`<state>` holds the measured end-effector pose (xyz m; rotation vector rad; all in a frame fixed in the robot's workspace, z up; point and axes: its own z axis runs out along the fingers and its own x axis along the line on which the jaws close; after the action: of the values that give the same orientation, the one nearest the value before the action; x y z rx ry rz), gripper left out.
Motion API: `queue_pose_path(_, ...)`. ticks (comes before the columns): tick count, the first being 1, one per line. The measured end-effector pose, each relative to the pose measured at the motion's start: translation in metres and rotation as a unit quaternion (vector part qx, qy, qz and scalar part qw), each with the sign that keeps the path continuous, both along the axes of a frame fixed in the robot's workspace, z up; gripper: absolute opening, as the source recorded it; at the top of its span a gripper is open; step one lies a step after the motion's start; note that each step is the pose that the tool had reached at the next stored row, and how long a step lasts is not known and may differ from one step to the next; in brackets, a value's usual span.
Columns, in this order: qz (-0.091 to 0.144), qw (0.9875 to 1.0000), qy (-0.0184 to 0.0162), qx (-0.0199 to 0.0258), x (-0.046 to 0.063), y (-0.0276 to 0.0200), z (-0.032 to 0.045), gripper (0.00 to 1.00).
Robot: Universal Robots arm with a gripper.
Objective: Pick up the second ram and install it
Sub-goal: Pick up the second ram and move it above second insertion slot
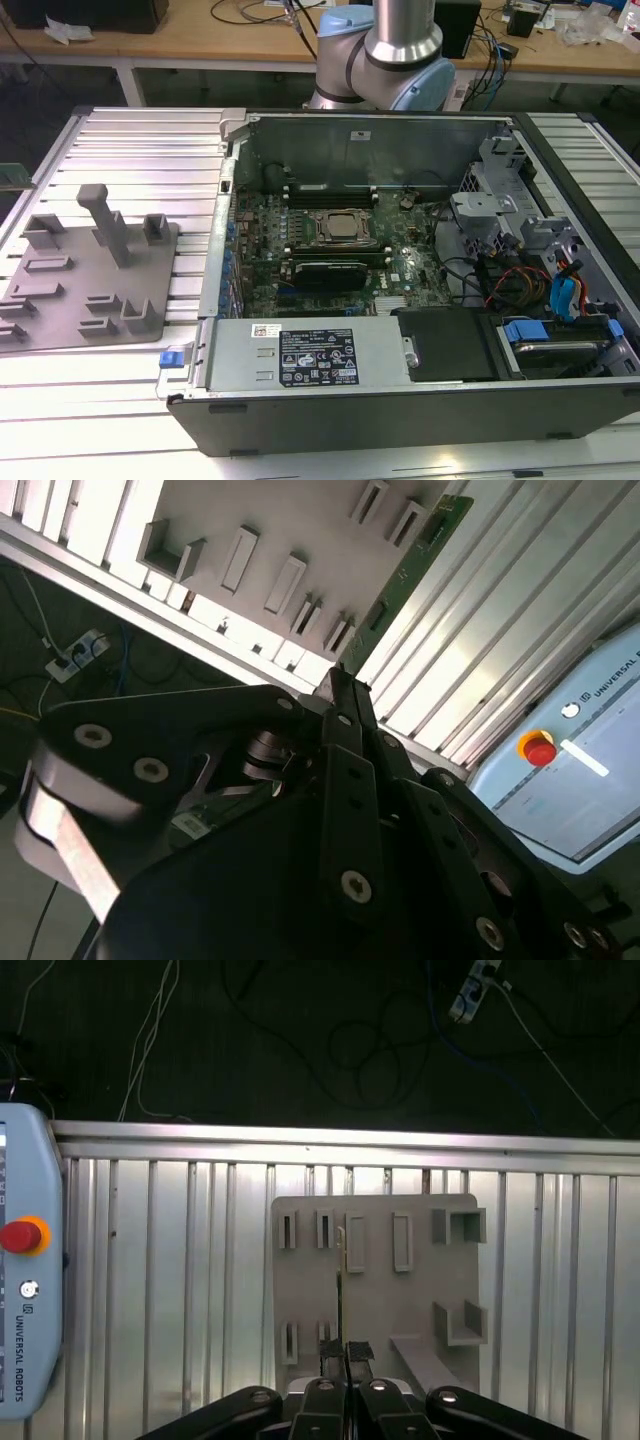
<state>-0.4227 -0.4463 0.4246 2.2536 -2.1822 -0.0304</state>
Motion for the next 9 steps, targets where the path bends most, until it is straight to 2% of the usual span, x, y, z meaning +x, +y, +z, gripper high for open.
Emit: queue_pose_path(9,0.0,1.0,0.0,0.0,0.011,0.0,0.0,0.09)
